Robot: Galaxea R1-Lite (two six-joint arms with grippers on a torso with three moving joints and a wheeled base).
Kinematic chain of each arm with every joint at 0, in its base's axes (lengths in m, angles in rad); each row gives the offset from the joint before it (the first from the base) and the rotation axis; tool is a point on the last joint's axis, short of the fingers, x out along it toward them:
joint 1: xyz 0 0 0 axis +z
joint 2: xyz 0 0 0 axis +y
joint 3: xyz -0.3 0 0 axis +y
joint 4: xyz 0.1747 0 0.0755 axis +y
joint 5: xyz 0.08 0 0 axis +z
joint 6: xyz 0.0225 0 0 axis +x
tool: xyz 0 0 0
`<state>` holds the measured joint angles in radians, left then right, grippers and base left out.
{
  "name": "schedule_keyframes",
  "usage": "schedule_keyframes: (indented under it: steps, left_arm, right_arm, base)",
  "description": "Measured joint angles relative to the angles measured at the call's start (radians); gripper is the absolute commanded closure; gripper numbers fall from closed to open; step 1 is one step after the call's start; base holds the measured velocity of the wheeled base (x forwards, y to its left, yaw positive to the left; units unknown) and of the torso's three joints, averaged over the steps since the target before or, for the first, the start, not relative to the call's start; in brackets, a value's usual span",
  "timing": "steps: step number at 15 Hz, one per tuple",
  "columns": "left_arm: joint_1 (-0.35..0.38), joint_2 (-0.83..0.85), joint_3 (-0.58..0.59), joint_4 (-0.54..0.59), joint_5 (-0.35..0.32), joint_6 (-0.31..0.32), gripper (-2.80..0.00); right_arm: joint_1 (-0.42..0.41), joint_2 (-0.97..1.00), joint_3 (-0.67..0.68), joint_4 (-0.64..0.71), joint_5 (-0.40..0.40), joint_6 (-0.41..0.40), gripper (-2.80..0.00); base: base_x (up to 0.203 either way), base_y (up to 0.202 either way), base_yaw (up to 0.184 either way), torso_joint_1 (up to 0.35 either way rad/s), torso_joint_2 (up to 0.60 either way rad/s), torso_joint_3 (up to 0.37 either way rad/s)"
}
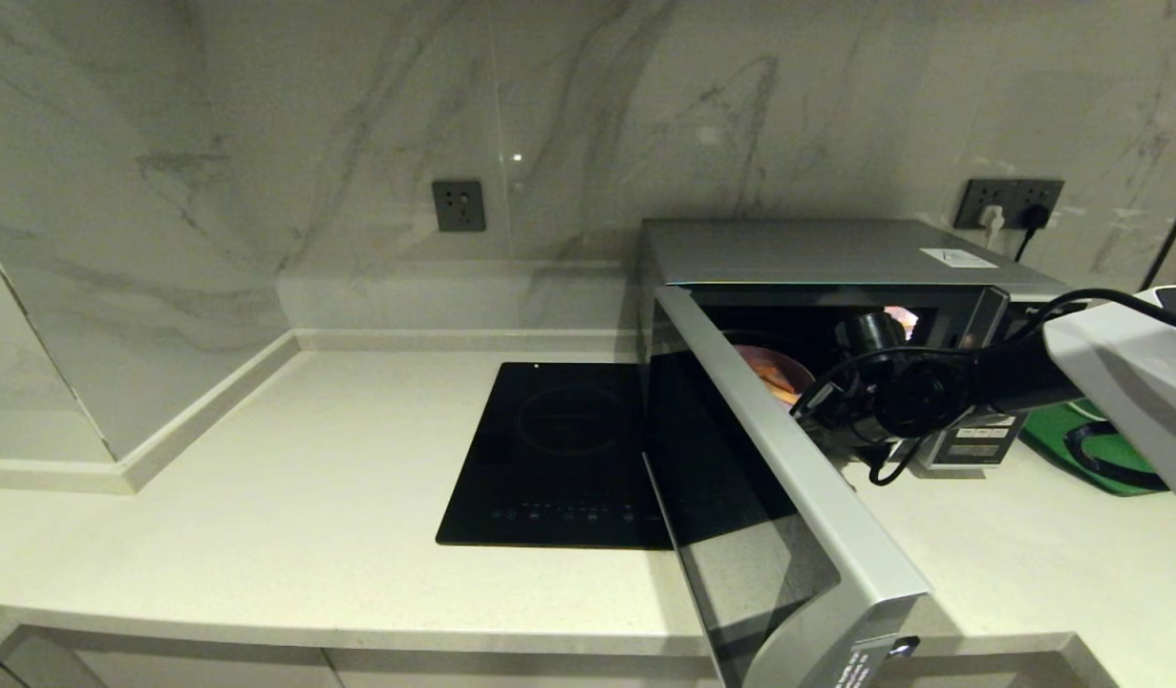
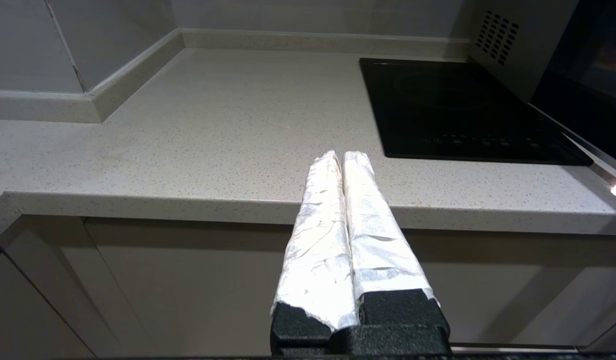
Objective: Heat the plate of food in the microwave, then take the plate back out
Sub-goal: Take the plate out of the microwave
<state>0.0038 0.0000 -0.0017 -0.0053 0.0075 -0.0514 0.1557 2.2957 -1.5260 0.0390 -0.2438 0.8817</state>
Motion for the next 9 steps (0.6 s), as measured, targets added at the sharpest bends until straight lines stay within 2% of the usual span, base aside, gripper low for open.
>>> schedule_keyframes:
  steps: [9]
  left_arm:
    - [0.0, 0.0, 0.0, 0.0, 0.0, 0.0, 0.0]
  right_arm:
    - [-0.018, 0.009, -0.007, 0.002, -0.029, 0.018, -2.8]
  base:
    - [0.0, 0.0, 0.0, 0.0, 0.0, 0.0]
